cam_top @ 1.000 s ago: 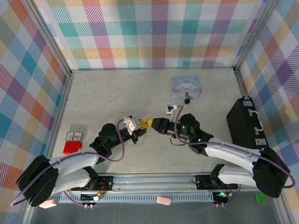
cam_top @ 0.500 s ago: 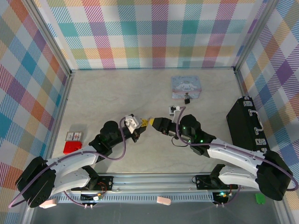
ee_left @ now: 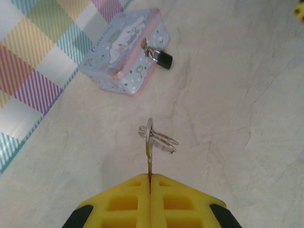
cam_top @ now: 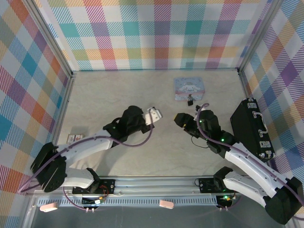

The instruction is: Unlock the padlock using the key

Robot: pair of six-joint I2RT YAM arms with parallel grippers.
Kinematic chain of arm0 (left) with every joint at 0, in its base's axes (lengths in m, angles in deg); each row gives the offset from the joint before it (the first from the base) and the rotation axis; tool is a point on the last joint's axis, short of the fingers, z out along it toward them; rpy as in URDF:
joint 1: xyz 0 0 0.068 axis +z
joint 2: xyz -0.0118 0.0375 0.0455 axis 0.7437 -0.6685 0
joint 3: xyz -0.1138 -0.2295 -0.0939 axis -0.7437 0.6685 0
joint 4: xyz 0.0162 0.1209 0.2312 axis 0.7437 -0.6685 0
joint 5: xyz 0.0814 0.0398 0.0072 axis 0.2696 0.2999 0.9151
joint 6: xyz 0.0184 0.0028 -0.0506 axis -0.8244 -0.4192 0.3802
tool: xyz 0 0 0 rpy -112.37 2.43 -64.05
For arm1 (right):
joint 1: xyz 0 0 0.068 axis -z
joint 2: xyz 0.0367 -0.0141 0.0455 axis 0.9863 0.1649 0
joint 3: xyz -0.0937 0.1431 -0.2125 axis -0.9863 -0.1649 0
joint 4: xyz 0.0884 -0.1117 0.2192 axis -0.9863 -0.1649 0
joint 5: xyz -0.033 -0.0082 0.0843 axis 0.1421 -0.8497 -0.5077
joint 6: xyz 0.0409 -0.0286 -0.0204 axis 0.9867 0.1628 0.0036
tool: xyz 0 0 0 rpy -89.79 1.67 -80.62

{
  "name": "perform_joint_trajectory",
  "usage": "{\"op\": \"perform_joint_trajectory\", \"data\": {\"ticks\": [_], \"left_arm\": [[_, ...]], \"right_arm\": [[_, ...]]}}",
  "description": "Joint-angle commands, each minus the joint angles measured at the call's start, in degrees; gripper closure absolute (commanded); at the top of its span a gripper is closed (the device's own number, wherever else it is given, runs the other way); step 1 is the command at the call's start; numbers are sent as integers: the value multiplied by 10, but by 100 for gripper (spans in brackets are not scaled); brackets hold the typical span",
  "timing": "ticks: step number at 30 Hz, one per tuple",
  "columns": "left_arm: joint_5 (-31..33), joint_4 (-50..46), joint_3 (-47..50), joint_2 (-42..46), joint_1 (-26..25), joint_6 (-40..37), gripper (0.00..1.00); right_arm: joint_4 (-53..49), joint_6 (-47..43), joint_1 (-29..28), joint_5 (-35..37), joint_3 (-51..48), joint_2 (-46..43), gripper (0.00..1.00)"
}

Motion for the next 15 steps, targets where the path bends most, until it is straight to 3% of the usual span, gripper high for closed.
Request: {"op": "perform_joint_trajectory", "data": {"ticks": [1,7,15], "left_arm": [[92,-157,-76,-56,-31,-127,100],[172,-275,-165,-132,-70,-236,100],[160,-208,-128,-106,-119,-315,100]], "right_arm": [[-39,58,48,-57,-46,-26,43],[62,147,98,-123,-134,-49,48],[211,237,96,-223,-155,26,54]]}}
